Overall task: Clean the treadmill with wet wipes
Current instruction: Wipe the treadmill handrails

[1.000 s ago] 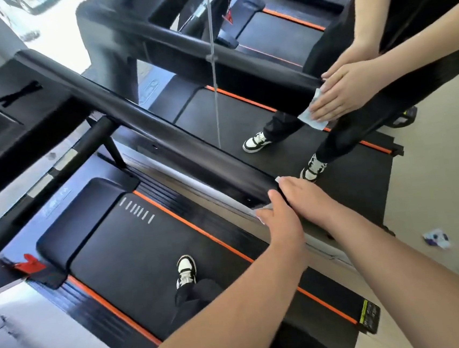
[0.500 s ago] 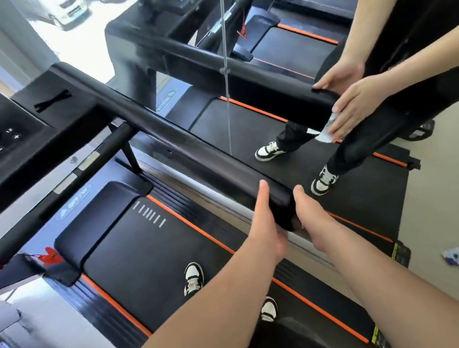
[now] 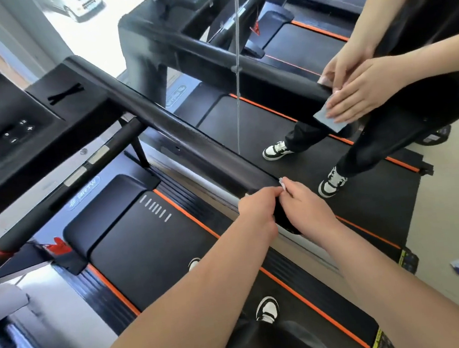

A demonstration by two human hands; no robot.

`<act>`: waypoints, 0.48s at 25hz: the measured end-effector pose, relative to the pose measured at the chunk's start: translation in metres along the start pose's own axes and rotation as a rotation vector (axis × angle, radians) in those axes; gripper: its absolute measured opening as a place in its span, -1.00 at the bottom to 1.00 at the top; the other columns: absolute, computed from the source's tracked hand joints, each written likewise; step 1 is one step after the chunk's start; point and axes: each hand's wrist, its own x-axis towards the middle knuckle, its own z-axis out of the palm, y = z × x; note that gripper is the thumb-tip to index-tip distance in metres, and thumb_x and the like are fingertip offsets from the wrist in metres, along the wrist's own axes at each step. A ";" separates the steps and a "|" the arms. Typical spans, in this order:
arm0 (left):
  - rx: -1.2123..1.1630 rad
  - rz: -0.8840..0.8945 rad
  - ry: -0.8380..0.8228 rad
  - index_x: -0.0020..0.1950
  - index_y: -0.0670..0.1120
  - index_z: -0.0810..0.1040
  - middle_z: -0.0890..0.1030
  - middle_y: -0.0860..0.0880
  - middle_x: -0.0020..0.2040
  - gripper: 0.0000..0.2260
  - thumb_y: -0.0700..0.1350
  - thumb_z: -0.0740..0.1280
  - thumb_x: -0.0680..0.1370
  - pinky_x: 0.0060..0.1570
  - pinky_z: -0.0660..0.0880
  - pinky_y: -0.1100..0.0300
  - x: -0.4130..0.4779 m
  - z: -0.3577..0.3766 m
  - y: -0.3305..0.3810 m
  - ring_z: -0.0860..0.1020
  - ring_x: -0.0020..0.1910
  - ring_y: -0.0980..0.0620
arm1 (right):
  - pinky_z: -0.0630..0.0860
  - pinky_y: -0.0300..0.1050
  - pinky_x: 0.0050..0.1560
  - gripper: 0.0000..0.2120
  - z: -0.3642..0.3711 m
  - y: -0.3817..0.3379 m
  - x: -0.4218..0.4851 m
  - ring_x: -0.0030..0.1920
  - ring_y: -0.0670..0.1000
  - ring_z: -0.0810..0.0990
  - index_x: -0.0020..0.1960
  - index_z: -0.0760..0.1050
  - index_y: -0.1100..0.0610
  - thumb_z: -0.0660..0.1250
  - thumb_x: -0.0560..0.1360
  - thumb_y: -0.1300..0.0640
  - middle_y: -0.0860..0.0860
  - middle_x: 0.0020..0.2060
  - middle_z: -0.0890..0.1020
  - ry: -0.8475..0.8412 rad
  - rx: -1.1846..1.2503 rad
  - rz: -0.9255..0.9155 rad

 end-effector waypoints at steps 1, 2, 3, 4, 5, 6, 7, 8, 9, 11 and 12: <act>-0.003 0.031 0.057 0.06 -0.20 0.62 0.69 -0.09 -0.16 -0.71 -0.21 0.55 0.38 -0.23 0.64 0.14 -0.003 -0.002 -0.003 0.66 -0.21 -0.05 | 0.40 0.07 0.14 -0.75 -0.003 -0.001 0.004 0.27 0.11 0.48 0.22 0.45 0.00 0.09 0.62 0.07 -0.06 0.28 0.51 -0.035 -0.071 -0.033; 0.011 0.062 0.102 0.02 -0.17 0.62 0.67 -0.09 -0.17 -0.79 -0.18 0.53 0.43 -0.13 0.64 0.09 -0.005 -0.006 -0.007 0.64 -0.20 -0.05 | 0.37 0.07 0.01 -0.83 -0.004 -0.005 0.007 0.15 0.11 0.48 0.13 0.39 0.02 0.12 0.57 0.07 -0.08 0.16 0.50 -0.065 -0.154 -0.061; 0.005 0.090 0.132 -0.06 -0.15 0.61 0.65 -0.09 -0.21 -0.91 -0.18 0.46 0.48 -0.05 0.63 0.06 -0.008 -0.012 -0.008 0.61 -0.20 -0.06 | 0.34 0.05 -0.06 -0.83 -0.003 -0.009 0.012 0.08 0.09 0.45 0.12 0.34 0.04 0.15 0.54 0.06 -0.09 0.10 0.45 -0.081 -0.258 -0.091; -0.029 0.124 0.147 -0.13 -0.14 0.59 0.63 -0.10 -0.25 -0.96 -0.19 0.39 0.52 0.00 0.62 0.04 -0.011 -0.020 -0.007 0.59 -0.20 -0.07 | 0.32 0.03 -0.07 -0.78 0.001 -0.015 0.019 0.05 0.10 0.43 0.14 0.31 0.04 0.19 0.52 0.04 -0.07 0.11 0.43 -0.084 -0.337 -0.139; -0.078 0.149 0.148 -0.15 -0.14 0.58 0.63 -0.11 -0.24 -0.91 -0.21 0.33 0.55 0.06 0.63 0.00 -0.013 -0.029 -0.005 0.60 -0.21 -0.07 | 0.31 0.02 -0.08 -0.76 0.005 -0.021 0.025 0.06 0.13 0.45 0.15 0.30 0.04 0.22 0.52 0.03 -0.03 0.13 0.45 -0.065 -0.389 -0.197; -0.151 0.173 0.127 -0.09 -0.15 0.59 0.66 -0.13 -0.18 -0.90 -0.23 0.29 0.57 0.09 0.65 -0.03 -0.015 -0.039 -0.003 0.64 -0.19 -0.07 | 0.32 0.01 -0.10 -0.76 0.012 -0.028 0.031 0.08 0.16 0.49 0.16 0.32 0.05 0.24 0.53 0.02 0.01 0.14 0.48 -0.029 -0.421 -0.265; -0.228 0.197 0.094 0.02 -0.16 0.58 0.69 -0.16 -0.08 -0.90 -0.26 0.28 0.59 0.11 0.64 -0.06 -0.019 -0.049 -0.001 0.67 -0.15 -0.08 | 0.35 0.01 -0.11 -0.76 0.017 -0.035 0.036 0.11 0.20 0.53 0.17 0.36 0.05 0.27 0.55 0.01 0.03 0.12 0.52 0.018 -0.429 -0.306; -0.294 0.211 0.065 0.12 -0.17 0.56 0.69 -0.19 0.01 -0.87 -0.27 0.27 0.61 0.11 0.64 -0.07 -0.025 -0.060 0.002 0.69 -0.09 -0.11 | 0.41 0.03 -0.09 -0.73 0.019 -0.038 0.040 0.14 0.23 0.56 0.20 0.43 0.05 0.31 0.54 0.00 0.05 0.11 0.57 0.058 -0.398 -0.307; -0.363 0.220 0.041 0.19 -0.18 0.53 0.69 -0.22 0.08 -0.84 -0.26 0.27 0.62 0.09 0.65 -0.07 -0.030 -0.072 0.004 0.70 -0.04 -0.14 | 0.48 0.05 -0.01 -0.67 0.018 -0.041 0.044 0.17 0.24 0.57 0.26 0.52 0.03 0.37 0.52 0.00 0.07 0.13 0.63 0.096 -0.338 -0.281; -0.479 0.243 0.022 0.23 -0.18 0.53 0.68 -0.24 0.12 -0.82 -0.23 0.29 0.63 -0.02 0.67 0.00 -0.038 -0.101 0.009 0.68 -0.04 -0.16 | 0.52 0.00 0.19 -0.60 0.014 -0.046 0.049 0.22 0.21 0.61 0.31 0.63 0.01 0.47 0.48 0.03 0.05 0.17 0.70 0.155 -0.205 -0.271; -0.526 0.254 0.016 0.24 -0.18 0.54 0.67 -0.24 0.13 -0.81 -0.21 0.32 0.63 -0.09 0.67 0.04 -0.043 -0.114 0.011 0.67 -0.04 -0.15 | 0.51 -0.07 0.22 -0.66 0.013 -0.049 0.050 0.20 0.16 0.64 0.25 0.67 0.03 0.46 0.49 0.06 0.04 0.14 0.72 0.181 -0.156 -0.321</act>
